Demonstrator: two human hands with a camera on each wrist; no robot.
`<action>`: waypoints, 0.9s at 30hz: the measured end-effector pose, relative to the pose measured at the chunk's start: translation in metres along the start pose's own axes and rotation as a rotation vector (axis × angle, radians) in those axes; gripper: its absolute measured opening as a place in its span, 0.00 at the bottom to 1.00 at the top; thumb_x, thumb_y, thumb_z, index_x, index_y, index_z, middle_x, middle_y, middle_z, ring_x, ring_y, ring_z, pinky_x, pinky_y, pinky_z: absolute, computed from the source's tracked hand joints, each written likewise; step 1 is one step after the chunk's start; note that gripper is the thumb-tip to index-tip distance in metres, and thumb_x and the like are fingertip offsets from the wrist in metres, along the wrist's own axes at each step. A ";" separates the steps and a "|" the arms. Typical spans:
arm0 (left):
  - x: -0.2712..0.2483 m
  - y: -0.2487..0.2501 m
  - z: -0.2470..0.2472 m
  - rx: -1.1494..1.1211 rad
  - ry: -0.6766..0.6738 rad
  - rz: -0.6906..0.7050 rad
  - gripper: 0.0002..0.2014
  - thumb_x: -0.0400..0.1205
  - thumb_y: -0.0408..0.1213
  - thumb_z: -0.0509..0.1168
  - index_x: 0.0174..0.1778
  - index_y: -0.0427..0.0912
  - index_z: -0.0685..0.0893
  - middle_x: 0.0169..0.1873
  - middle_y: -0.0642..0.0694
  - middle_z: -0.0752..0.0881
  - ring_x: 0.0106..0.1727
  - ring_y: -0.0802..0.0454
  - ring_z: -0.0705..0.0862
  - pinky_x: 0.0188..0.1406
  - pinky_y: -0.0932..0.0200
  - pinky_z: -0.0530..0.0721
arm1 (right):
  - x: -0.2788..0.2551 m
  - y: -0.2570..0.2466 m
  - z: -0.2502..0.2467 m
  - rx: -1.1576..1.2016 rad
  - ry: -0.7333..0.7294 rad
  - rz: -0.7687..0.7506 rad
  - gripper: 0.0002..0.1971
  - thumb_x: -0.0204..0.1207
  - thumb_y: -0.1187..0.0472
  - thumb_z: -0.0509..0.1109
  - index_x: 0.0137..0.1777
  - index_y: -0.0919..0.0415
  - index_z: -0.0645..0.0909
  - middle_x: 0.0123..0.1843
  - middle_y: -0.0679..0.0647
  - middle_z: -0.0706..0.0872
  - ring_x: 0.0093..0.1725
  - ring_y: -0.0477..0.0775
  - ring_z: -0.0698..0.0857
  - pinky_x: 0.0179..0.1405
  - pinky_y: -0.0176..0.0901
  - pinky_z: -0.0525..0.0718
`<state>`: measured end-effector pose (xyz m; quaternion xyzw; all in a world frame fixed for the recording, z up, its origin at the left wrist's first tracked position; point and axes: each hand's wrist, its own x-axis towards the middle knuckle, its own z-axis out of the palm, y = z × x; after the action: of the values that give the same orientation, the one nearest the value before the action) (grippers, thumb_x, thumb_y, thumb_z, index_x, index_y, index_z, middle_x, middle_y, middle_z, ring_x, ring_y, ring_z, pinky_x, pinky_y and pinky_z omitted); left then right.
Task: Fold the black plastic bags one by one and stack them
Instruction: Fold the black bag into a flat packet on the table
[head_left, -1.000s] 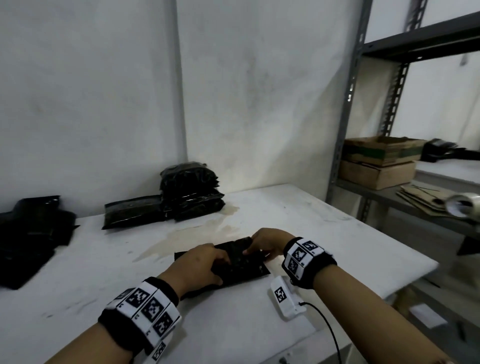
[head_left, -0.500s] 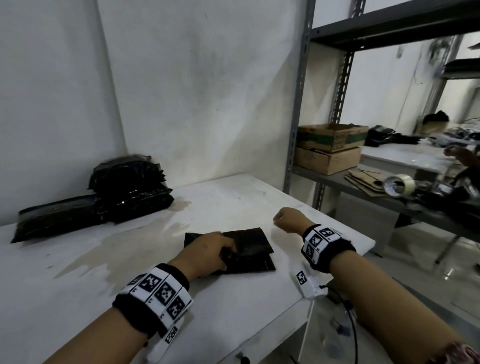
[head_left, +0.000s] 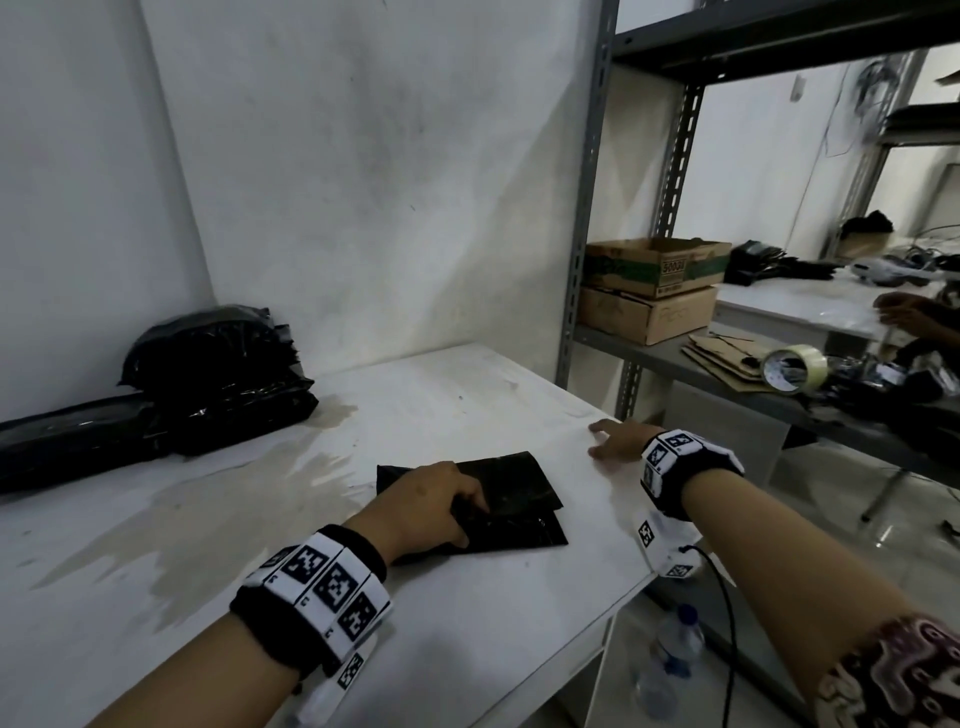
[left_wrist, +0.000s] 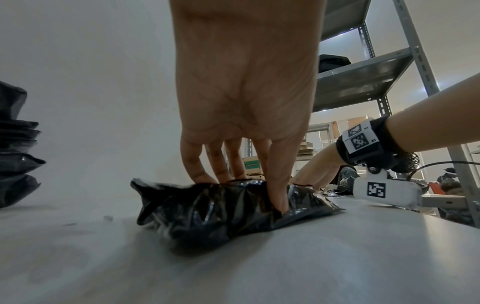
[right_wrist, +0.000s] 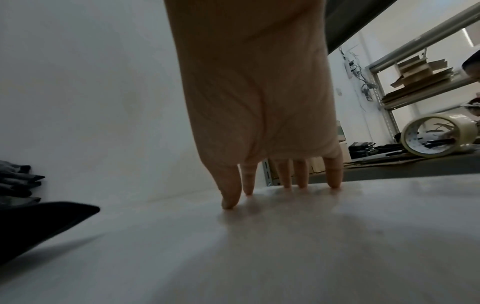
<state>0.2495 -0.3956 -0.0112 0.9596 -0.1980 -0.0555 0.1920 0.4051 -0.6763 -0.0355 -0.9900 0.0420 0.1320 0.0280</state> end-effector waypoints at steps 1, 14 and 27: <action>0.001 0.000 0.001 -0.003 -0.004 -0.006 0.19 0.72 0.36 0.76 0.59 0.52 0.85 0.53 0.52 0.77 0.55 0.54 0.76 0.54 0.65 0.75 | -0.001 0.000 -0.003 -0.011 -0.013 -0.005 0.36 0.82 0.41 0.62 0.85 0.51 0.53 0.85 0.59 0.60 0.81 0.62 0.64 0.79 0.50 0.64; 0.019 0.003 0.004 0.048 -0.010 0.022 0.20 0.71 0.37 0.77 0.58 0.50 0.85 0.51 0.54 0.73 0.55 0.53 0.76 0.46 0.66 0.71 | 0.021 0.007 -0.024 -0.156 0.113 0.008 0.26 0.81 0.49 0.67 0.74 0.63 0.76 0.74 0.58 0.78 0.73 0.58 0.77 0.71 0.46 0.75; 0.024 0.001 0.010 0.095 -0.007 0.058 0.20 0.73 0.39 0.76 0.60 0.50 0.83 0.56 0.49 0.76 0.50 0.57 0.71 0.43 0.66 0.66 | 0.029 0.009 -0.029 -0.068 0.146 -0.022 0.20 0.82 0.60 0.62 0.73 0.62 0.78 0.73 0.59 0.79 0.69 0.59 0.80 0.68 0.44 0.78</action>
<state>0.2696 -0.4098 -0.0203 0.9612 -0.2290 -0.0440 0.1471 0.4395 -0.6893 -0.0156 -0.9977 0.0285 0.0604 -0.0072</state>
